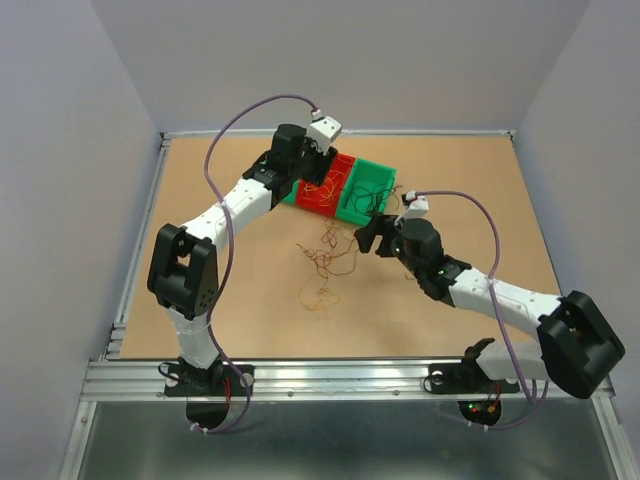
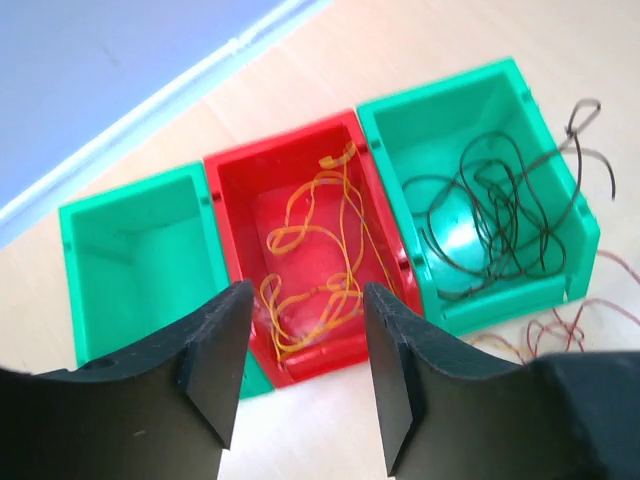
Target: Untangle the cables
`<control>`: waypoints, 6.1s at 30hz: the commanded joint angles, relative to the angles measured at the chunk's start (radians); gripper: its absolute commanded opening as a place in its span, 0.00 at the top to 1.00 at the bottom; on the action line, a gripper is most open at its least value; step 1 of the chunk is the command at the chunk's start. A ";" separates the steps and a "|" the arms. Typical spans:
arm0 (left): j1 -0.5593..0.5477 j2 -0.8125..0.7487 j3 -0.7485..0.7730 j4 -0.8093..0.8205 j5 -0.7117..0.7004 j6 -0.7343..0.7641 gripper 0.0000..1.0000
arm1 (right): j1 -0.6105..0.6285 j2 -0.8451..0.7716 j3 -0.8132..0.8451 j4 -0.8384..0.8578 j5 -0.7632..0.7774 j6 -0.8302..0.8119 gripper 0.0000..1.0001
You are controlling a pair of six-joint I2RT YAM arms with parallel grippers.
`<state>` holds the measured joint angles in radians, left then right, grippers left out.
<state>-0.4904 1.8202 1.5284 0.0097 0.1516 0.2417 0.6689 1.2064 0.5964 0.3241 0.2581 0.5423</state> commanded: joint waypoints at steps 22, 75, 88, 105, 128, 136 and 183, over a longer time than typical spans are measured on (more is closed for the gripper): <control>-0.025 -0.214 -0.350 0.282 -0.043 0.038 0.34 | 0.132 0.477 0.359 -0.034 -0.354 -0.148 0.99; -0.175 -0.536 -0.458 -0.210 0.517 0.335 1.00 | 0.132 -0.193 -0.075 0.220 -0.058 -0.241 0.15; -0.229 -0.555 -0.189 -0.450 0.696 0.346 1.00 | 0.133 -0.189 -0.202 0.556 -0.516 -0.369 0.04; -0.206 -0.427 0.425 -0.350 0.363 -0.066 1.00 | 0.184 0.276 -0.041 0.575 -0.492 -0.286 0.57; 0.517 -0.496 -0.074 0.275 0.129 -0.499 1.00 | 0.186 -0.189 -0.319 0.535 0.340 -0.051 1.00; 0.628 -0.619 -0.289 0.435 0.022 -0.559 1.00 | 0.184 -0.439 -0.316 0.305 0.855 0.033 0.97; 0.555 -0.133 0.030 0.527 0.637 -0.509 1.00 | 0.184 -0.358 -0.214 0.250 0.501 -0.136 0.00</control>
<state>0.0669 1.6951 1.5620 0.4862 0.7486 -0.2893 0.8513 0.8566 0.3248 0.5430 0.7692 0.4217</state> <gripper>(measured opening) 0.026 0.999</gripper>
